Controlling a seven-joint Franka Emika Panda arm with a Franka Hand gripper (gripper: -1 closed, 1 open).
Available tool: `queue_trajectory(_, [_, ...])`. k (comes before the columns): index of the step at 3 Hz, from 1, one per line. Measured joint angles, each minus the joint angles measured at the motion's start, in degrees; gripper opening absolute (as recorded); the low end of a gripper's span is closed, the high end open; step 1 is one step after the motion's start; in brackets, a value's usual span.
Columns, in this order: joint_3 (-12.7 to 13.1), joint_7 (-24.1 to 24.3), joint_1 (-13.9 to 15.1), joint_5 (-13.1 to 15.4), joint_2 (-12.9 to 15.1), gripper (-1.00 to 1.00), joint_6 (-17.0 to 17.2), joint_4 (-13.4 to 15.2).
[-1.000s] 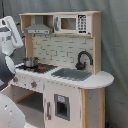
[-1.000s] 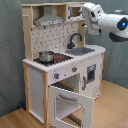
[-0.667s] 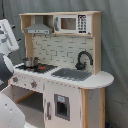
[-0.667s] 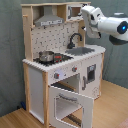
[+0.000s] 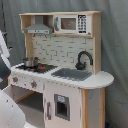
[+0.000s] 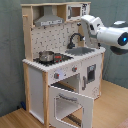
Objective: Play with the kitchen
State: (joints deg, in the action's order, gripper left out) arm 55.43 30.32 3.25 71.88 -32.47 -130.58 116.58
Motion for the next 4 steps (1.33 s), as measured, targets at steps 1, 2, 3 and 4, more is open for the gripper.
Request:
queue_trajectory(1, [3.3,3.8,0.4,-1.1,1.0,1.0,2.9,0.0])
queue_trajectory(2, [5.7,7.8,0.4,-4.4,1.8,1.0,5.1,-0.1])
queue_trajectory(3, [5.9,7.3,1.4,-9.9,4.0,1.0,5.1,-0.7])
queue_trajectory(4, [5.8,2.6,3.2,-13.7,7.2,1.0,5.1,-1.9])
